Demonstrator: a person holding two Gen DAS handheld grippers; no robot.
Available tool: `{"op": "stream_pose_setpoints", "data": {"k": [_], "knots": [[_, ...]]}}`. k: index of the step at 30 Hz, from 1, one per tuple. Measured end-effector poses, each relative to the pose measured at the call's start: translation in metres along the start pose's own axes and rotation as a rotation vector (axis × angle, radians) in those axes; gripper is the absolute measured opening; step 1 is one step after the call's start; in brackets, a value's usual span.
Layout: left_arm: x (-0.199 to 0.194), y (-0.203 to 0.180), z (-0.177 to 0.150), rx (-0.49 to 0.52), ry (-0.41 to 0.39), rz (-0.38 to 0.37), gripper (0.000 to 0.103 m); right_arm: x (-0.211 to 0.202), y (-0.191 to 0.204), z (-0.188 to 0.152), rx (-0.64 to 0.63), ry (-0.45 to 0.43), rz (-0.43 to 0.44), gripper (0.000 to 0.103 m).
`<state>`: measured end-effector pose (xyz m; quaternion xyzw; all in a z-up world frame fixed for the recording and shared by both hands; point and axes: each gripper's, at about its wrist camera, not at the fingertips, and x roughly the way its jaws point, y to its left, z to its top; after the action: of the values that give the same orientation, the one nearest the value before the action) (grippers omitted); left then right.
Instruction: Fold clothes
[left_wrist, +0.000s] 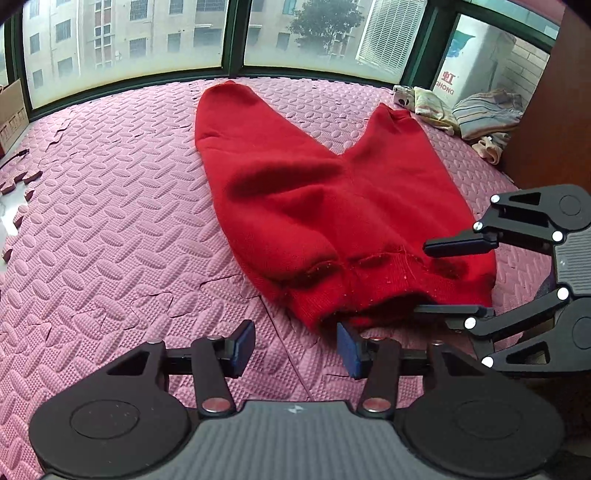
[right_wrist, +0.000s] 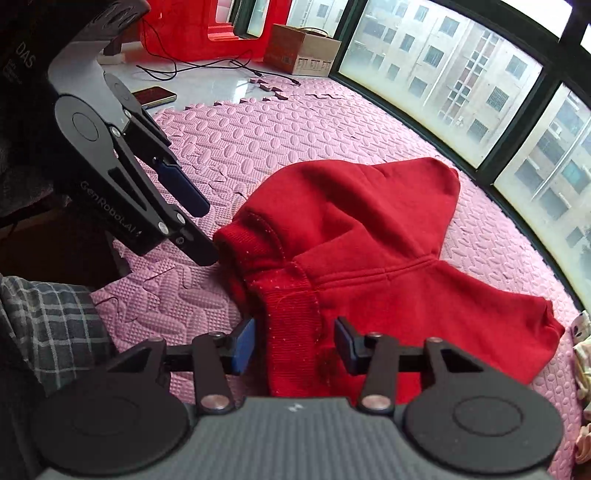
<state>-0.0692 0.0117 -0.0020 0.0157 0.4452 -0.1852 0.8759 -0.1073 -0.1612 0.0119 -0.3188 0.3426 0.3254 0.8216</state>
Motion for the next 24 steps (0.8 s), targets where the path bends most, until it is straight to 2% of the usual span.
{"op": "stream_pose_setpoints", "data": {"k": [2, 4, 7, 10, 11, 12, 13, 17, 24], "knots": [[0.002, -0.001, -0.001, 0.001, -0.005, 0.017, 0.047, -0.001, 0.006, -0.001, -0.025, -0.011, -0.038, 0.045], [0.003, -0.002, -0.002, -0.001, -0.009, 0.019, 0.040, -0.006, 0.013, -0.005, -0.050, -0.026, -0.072, 0.040], [0.000, -0.005, -0.002, 0.009, -0.026, 0.029, 0.031, -0.010, 0.017, -0.011, -0.057, -0.032, -0.107, 0.040], [-0.003, -0.009, -0.002, 0.019, -0.042, 0.040, 0.030, -0.011, 0.018, -0.016, -0.036, -0.028, -0.119, 0.036], [-0.004, -0.010, -0.002, 0.023, -0.048, 0.043, 0.030, -0.011, 0.017, -0.016, -0.029, -0.029, -0.120, 0.033], [-0.005, -0.011, -0.002, 0.026, -0.053, 0.046, 0.030, -0.013, 0.017, -0.017, -0.022, -0.032, -0.123, 0.026], [-0.006, -0.012, -0.002, 0.029, -0.059, 0.050, 0.030, -0.017, 0.017, -0.017, -0.012, -0.046, -0.135, 0.024], [-0.010, -0.012, 0.000, 0.021, -0.079, 0.063, 0.030, -0.028, 0.013, -0.017, 0.021, -0.081, -0.188, 0.024], [-0.006, -0.026, -0.001, 0.055, -0.077, 0.059, 0.030, -0.020, 0.014, -0.025, 0.029, -0.039, -0.201, 0.024]]}}
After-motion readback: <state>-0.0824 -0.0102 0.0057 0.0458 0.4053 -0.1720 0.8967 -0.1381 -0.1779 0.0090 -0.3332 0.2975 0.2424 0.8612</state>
